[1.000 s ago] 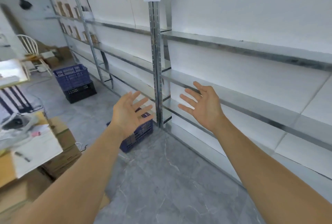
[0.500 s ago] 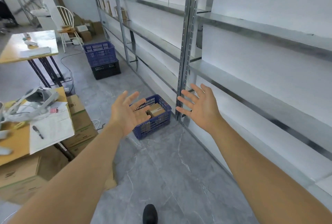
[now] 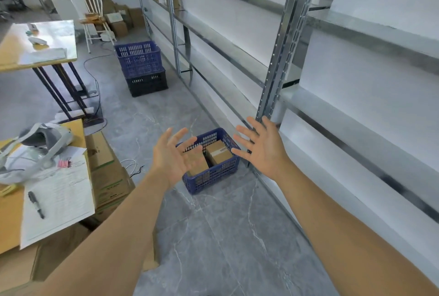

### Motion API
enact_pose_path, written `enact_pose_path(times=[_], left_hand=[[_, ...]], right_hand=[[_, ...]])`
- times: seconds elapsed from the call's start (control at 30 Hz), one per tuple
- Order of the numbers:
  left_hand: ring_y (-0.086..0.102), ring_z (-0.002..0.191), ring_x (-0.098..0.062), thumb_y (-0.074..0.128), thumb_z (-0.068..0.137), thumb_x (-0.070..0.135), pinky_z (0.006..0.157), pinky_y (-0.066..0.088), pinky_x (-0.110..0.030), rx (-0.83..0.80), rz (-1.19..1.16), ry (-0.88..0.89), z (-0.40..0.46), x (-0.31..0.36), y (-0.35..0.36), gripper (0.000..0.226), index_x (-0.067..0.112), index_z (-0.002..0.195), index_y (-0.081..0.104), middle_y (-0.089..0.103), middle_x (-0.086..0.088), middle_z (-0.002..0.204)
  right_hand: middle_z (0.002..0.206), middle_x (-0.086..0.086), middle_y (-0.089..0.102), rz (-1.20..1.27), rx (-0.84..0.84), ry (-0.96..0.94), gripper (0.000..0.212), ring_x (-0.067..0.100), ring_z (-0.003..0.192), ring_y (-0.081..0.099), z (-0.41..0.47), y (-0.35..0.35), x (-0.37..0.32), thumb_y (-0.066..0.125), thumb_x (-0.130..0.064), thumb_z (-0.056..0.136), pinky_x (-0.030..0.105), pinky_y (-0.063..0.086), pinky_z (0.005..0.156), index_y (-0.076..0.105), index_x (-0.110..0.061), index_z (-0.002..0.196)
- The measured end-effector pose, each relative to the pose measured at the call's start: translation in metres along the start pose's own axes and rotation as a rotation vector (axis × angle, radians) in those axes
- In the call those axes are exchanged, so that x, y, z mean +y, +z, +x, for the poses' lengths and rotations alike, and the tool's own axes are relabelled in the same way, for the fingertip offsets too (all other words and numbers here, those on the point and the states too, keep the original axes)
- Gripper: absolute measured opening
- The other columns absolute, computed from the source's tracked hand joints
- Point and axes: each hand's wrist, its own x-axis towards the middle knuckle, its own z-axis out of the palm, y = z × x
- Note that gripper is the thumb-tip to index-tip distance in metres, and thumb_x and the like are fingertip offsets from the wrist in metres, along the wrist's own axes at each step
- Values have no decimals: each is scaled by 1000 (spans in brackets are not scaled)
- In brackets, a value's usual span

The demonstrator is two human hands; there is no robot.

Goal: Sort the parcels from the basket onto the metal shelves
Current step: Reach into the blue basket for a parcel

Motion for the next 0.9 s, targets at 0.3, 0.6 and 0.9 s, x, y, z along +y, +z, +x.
enact_pose_path(times=[0.3,0.6,0.9], left_hand=[[66,119,-38,40,104,54,103,51,-60,65,5,1,76,34,-15,51,25,142,60,63,-13,142],[60,131,-40,39,104,54,112,45,-62,198,41,5,173,49,1,55,24,146,58,61,-13,145],[60,131,-41,39,103,55,112,45,-62,327,-2,4,276,61,36,56,23,144,60,62,-13,144]], right_hand=[[151,11,56,-29,-19,54,61,34,137,55,102,18,-10,37,-57,105,60,45,111,41,-26,158],[155,10,53,-159,-111,122,60,33,138,54,230,7,-42,33,-56,106,60,42,115,38,-27,158],[156,11,52,-225,-182,231,60,34,140,52,359,-7,-88,30,-57,107,58,42,115,37,-27,159]])
